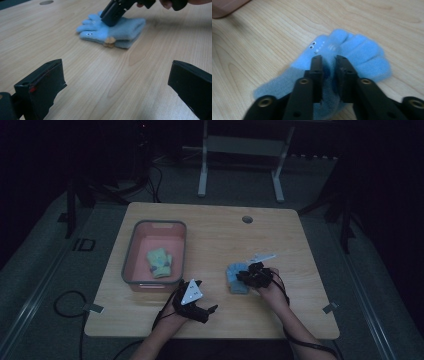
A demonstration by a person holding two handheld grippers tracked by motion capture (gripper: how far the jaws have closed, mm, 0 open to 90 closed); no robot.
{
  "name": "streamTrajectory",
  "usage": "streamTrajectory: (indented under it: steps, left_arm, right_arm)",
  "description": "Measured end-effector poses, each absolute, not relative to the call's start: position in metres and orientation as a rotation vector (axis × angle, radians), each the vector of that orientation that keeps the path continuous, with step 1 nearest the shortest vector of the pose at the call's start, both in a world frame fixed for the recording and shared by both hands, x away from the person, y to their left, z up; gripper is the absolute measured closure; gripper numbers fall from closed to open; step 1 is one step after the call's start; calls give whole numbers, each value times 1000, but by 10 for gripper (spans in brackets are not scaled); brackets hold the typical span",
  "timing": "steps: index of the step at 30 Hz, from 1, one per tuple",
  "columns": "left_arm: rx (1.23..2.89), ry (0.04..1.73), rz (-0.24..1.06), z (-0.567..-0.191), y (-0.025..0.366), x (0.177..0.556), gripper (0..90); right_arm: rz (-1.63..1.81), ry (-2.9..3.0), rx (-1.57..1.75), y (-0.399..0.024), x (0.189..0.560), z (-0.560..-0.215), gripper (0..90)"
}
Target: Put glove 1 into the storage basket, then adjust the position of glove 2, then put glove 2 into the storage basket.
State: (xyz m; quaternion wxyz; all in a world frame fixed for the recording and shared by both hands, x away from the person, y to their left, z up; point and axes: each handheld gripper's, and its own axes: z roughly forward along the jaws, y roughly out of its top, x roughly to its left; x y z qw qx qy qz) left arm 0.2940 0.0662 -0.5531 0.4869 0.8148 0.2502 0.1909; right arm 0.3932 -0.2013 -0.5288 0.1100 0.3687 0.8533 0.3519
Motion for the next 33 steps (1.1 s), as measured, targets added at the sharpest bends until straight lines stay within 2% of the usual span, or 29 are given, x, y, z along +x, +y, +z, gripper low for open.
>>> streamTrajectory:
  steps: [8, 12, 23, 27, 33]
  left_arm:
    - [2012, 626, 471, -548, 65, 293, 22]
    - [2036, 606, 451, -548, 60, 292, 22]
    - [2060, 602, 399, -550, 57, 292, 24]
    - [2087, 579, 353, -550, 54, 293, 29]
    - [2121, 508, 350, -547, 46, 291, 56]
  right_arm:
    - [1129, 2468, 1056, -222, 390, -514, 310]
    - [1178, 2474, 1058, -234, 390, -513, 177]
    - [1205, 2444, 1058, -251, 390, -511, 192]
    - [1220, 2423, 1010, -254, 388, -507, 172]
    - [1265, 2414, 1014, -261, 390, -502, 155]
